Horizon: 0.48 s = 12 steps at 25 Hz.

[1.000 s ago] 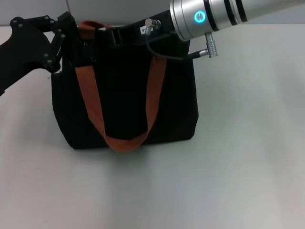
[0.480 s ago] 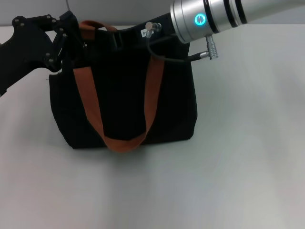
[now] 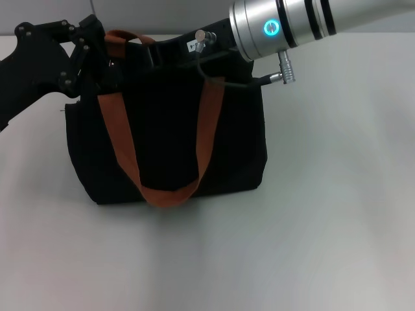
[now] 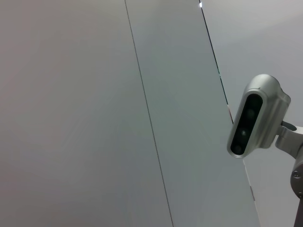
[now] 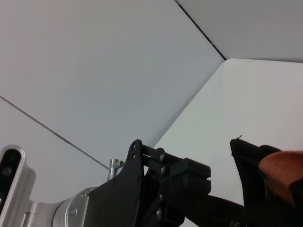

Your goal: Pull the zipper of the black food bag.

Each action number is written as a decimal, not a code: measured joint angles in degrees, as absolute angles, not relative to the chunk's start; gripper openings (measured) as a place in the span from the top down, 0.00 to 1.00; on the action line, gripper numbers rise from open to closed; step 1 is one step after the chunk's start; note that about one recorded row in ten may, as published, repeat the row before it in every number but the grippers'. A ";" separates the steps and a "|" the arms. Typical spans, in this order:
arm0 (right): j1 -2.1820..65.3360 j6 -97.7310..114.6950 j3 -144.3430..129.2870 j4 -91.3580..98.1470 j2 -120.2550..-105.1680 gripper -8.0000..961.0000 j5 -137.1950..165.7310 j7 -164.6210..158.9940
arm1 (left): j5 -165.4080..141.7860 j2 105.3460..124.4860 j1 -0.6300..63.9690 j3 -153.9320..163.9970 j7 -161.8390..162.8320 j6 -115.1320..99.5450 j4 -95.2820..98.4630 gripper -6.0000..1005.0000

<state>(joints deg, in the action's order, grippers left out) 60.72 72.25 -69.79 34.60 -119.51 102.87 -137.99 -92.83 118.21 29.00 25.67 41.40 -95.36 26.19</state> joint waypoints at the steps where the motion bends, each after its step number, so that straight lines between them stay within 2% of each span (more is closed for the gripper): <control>1: 60.65 72.41 -69.71 34.62 -119.50 0.65 102.80 -137.98 | -92.83 118.21 29.00 25.67 41.40 -95.36 26.19 0.88; 12: 60.33 71.60 -69.55 34.28 -119.56 0.65 101.68 -137.48 | -92.82 118.32 29.03 25.95 41.39 -95.40 26.19 0.88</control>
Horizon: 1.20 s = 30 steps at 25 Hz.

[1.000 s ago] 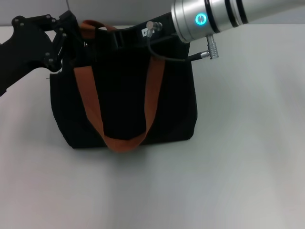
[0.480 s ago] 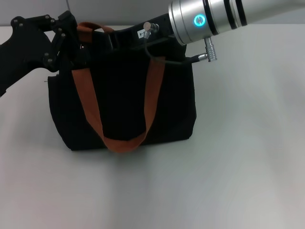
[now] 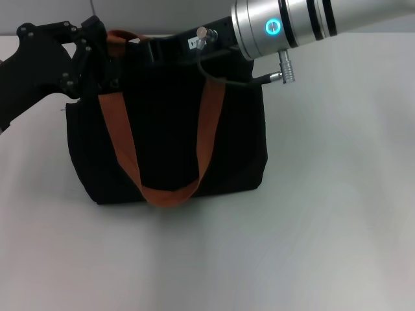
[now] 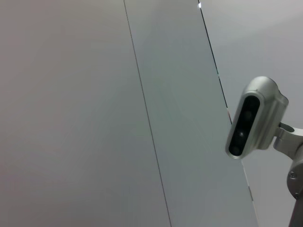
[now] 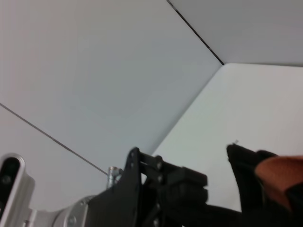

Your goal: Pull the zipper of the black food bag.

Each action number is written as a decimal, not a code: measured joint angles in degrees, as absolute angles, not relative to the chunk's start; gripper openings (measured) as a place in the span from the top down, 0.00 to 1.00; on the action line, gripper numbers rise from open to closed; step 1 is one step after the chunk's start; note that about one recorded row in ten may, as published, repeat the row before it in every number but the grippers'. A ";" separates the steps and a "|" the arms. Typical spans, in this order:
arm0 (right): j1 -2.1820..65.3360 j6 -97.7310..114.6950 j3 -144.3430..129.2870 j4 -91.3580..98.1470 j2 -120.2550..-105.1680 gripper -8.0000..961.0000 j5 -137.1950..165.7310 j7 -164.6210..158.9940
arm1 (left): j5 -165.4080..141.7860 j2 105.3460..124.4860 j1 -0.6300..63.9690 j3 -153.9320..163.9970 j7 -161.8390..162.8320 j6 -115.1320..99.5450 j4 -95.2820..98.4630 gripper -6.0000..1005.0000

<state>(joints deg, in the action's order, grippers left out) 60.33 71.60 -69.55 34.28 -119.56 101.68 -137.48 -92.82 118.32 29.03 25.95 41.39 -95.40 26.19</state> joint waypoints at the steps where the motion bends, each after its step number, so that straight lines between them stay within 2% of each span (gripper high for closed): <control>1: 60.33 71.38 -69.59 34.27 -119.61 0.65 101.06 -137.40 | -92.83 118.32 29.09 26.04 41.38 -95.40 26.19 0.88; 19: 61.24 70.05 -70.74 32.89 -119.71 0.70 100.36 -137.46 | -92.90 118.39 29.37 26.05 41.40 -95.71 26.19 0.88; 25: 60.88 69.99 -70.79 33.22 -119.69 0.89 100.74 -137.36 | -92.90 118.39 29.30 25.93 41.40 -95.82 26.20 0.87; 30: 60.93 69.68 -71.50 33.51 -119.58 0.95 101.01 -137.34 | -92.90 118.39 29.17 25.88 41.40 -95.82 26.19 0.87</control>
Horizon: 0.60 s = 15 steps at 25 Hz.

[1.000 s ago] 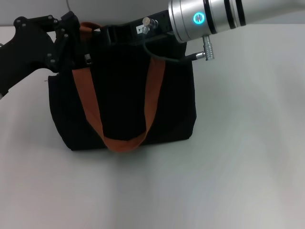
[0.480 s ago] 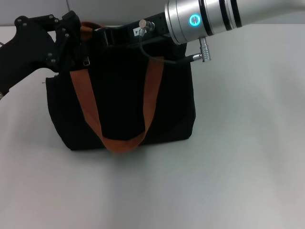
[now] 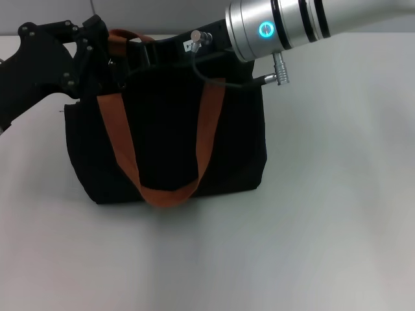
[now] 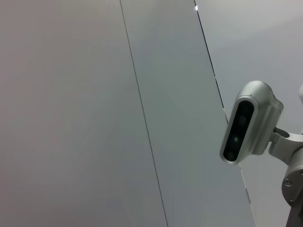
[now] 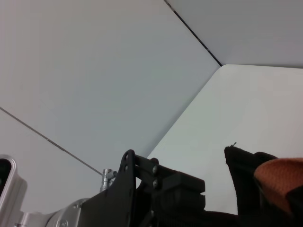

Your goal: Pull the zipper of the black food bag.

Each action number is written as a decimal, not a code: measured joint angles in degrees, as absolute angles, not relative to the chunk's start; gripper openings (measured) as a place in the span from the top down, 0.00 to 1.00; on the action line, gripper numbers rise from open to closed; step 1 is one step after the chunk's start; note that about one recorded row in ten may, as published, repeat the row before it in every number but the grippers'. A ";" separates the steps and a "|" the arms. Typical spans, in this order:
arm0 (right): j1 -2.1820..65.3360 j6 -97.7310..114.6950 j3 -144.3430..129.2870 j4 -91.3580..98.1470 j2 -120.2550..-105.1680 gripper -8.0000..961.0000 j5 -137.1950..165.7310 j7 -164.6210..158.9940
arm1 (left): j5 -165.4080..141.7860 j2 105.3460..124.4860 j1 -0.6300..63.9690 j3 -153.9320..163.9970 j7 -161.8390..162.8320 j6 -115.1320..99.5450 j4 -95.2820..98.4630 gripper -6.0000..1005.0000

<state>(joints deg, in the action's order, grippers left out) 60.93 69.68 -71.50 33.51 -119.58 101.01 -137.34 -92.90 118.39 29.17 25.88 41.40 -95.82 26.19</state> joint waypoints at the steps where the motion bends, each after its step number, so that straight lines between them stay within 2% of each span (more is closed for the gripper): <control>1: 60.92 69.57 -71.54 33.93 -119.55 0.97 101.57 -137.35 | -92.90 118.39 29.09 25.83 41.40 -95.90 26.19 0.87; 3: 60.92 69.51 -71.54 34.19 -119.55 0.99 102.02 -137.37 | -92.90 118.39 29.06 25.83 41.40 -95.94 26.19 0.87; 15: 60.56 67.84 -74.37 41.22 -119.63 0.99 110.90 -146.02 | -92.66 118.37 28.91 25.67 41.40 -95.97 26.18 0.87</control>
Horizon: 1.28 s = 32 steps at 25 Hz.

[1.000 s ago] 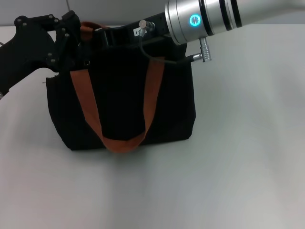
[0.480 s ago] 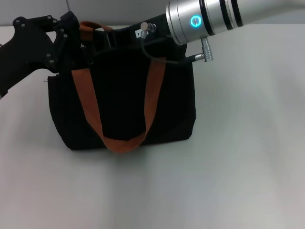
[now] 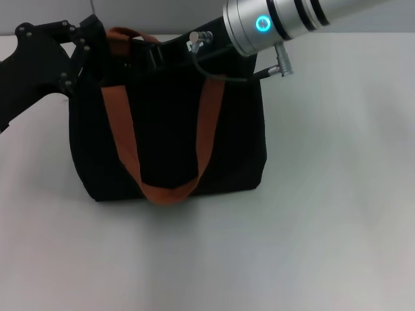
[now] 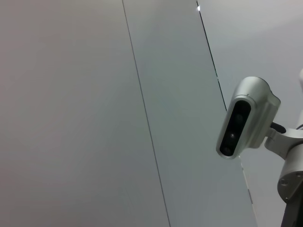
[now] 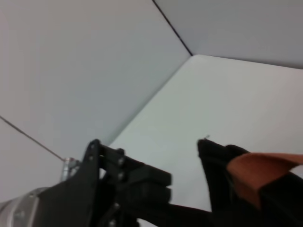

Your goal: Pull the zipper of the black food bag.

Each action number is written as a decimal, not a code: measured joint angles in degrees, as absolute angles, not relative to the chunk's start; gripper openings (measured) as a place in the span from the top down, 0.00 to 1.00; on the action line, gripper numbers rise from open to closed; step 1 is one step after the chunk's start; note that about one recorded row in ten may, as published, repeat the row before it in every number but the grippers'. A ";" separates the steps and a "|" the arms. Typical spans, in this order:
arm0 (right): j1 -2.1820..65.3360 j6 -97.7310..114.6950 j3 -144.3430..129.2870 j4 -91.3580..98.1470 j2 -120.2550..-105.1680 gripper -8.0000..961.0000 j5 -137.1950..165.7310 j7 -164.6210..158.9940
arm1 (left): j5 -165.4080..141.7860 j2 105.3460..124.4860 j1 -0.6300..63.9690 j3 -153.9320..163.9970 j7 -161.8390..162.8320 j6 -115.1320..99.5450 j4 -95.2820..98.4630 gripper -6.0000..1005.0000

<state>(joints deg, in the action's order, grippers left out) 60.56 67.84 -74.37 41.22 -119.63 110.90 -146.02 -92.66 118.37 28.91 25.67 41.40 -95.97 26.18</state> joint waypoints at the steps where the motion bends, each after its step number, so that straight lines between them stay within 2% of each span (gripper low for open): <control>1: 60.46 67.83 -74.40 42.37 -119.63 0.99 113.03 -147.73 | -92.60 118.35 28.88 25.66 41.40 -95.97 26.19 0.87; 17: 55.05 69.01 -74.19 52.89 -119.42 0.98 123.20 -156.39 | -90.80 118.04 27.77 25.58 41.20 -95.82 26.27 0.87; 32: 44.39 71.89 -70.71 64.26 -119.37 0.98 126.61 -159.38 | -90.46 118.03 27.49 25.57 41.09 -95.11 26.46 0.86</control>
<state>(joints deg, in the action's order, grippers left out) 44.39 71.89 -70.71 64.26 -119.37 126.61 -159.38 -90.46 118.03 27.49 25.57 41.09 -95.11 26.46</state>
